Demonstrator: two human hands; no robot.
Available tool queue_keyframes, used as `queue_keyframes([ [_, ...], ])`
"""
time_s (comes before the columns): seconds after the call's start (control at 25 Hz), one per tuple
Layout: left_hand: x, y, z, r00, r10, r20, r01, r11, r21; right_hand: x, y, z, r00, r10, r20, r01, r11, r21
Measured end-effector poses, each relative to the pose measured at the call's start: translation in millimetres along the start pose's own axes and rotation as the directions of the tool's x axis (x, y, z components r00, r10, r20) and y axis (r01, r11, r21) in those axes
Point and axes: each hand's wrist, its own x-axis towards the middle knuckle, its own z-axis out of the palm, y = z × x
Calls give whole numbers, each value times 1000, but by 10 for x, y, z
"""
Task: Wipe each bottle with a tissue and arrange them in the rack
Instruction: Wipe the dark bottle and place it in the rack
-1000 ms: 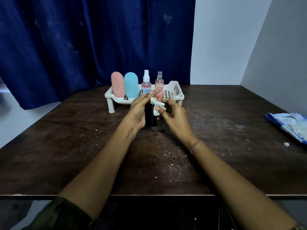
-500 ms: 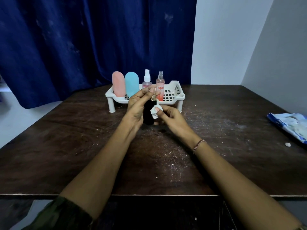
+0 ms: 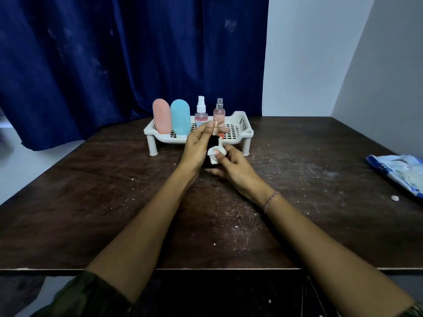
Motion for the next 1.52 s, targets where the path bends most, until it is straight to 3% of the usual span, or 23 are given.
queue_keyframes([
  [0.16, -50, -59, 82, 997, -63, 37, 58, 992, 113, 33, -86, -70, 990, -81, -117, 74, 995, -61],
  [0.28, -11, -30, 101, 979, -197, -60, 186, 971, -152, 19, -84, -102, 980, -145, -139, 127, 984, -128],
  [0.36, 2, 24, 98, 961, -265, -80, 230, 924, -305, 16, -80, -127, 968, -219, -126, 174, 940, -295],
  [0.56, -6, 78, 77, 930, -367, -37, 298, 806, -511, 6, -79, -100, 920, -385, -74, 303, 819, -487],
  [0.76, -29, 71, 94, 917, -378, 125, 375, 711, -595, -28, -115, -87, 833, -552, -34, 387, 625, -678],
  [0.88, -47, 91, 108, 914, -343, 216, 403, 717, -569, -56, -135, -83, 808, -587, -61, 400, 621, -674],
  [1.04, -36, 79, 54, 931, -310, 195, 361, 686, -632, -19, -160, -107, 770, -629, -109, 356, 565, -744],
  [1.24, -27, 52, 43, 933, -336, 131, 352, 773, -528, -38, -179, -104, 793, -609, 18, 395, 490, -777],
  [1.4, -80, 44, 98, 936, -342, 82, 351, 923, -155, -47, -209, -131, 770, -638, 13, 381, 444, -811],
  [1.52, -104, 57, 107, 931, -332, 154, 331, 943, 29, -23, -258, -184, 726, -685, -58, 357, 448, -819],
])
